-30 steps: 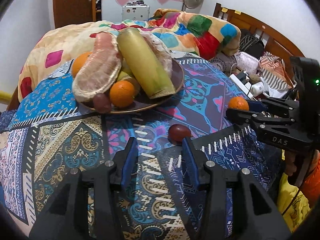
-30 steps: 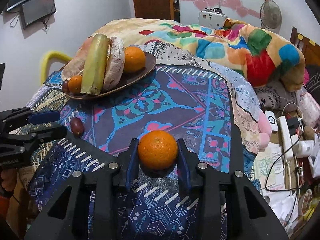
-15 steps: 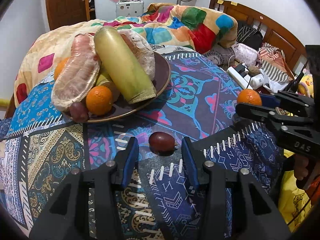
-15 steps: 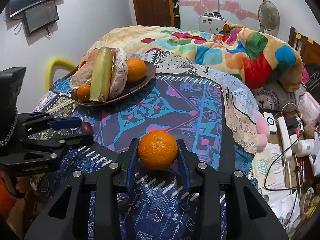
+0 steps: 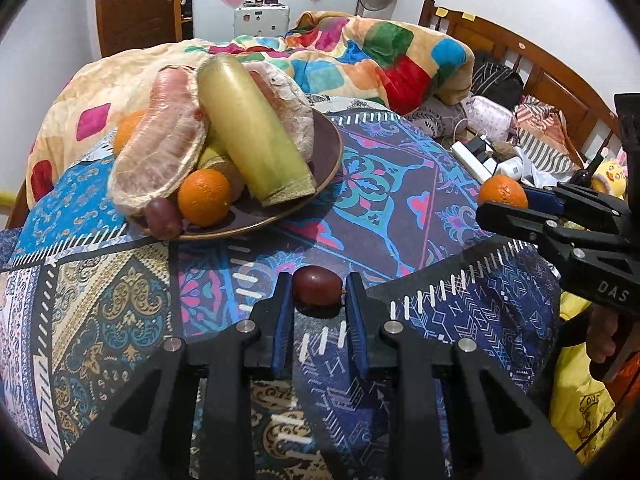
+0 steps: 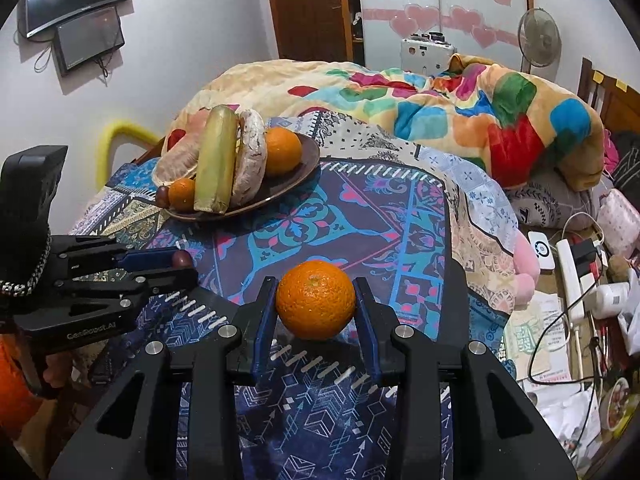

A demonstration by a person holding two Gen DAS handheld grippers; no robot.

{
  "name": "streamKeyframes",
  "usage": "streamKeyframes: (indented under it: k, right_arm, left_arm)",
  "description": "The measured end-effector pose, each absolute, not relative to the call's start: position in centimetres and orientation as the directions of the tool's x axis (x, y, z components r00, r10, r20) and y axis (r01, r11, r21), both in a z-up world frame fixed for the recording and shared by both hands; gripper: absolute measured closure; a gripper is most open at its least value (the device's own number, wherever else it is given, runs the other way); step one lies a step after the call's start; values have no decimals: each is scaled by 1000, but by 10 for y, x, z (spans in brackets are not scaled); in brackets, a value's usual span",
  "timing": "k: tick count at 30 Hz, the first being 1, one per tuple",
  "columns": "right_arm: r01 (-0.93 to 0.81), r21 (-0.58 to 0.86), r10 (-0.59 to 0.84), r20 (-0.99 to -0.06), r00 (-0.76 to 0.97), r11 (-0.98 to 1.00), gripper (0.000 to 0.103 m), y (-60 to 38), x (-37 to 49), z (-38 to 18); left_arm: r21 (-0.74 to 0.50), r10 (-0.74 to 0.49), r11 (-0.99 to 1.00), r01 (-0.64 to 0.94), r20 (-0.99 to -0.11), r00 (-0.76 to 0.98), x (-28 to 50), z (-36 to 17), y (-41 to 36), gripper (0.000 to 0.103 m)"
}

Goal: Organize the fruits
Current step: 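Lower the mandarin onto the plate with the right tool while the left tool drops the plum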

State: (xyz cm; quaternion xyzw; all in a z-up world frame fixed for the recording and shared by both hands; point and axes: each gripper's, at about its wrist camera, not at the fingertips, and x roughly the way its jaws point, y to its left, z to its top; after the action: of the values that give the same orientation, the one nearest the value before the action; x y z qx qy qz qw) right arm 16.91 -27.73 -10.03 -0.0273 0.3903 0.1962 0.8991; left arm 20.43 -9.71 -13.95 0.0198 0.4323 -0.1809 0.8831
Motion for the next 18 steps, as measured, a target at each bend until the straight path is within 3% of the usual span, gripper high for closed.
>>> streamKeyframes:
  k: [18]
  right_arm:
    - [-418,77,354,-679,643,905,69,-240,196,-80]
  left_arm:
    - [-106,-241,966,236,-698,675,216,-96,-30,76]
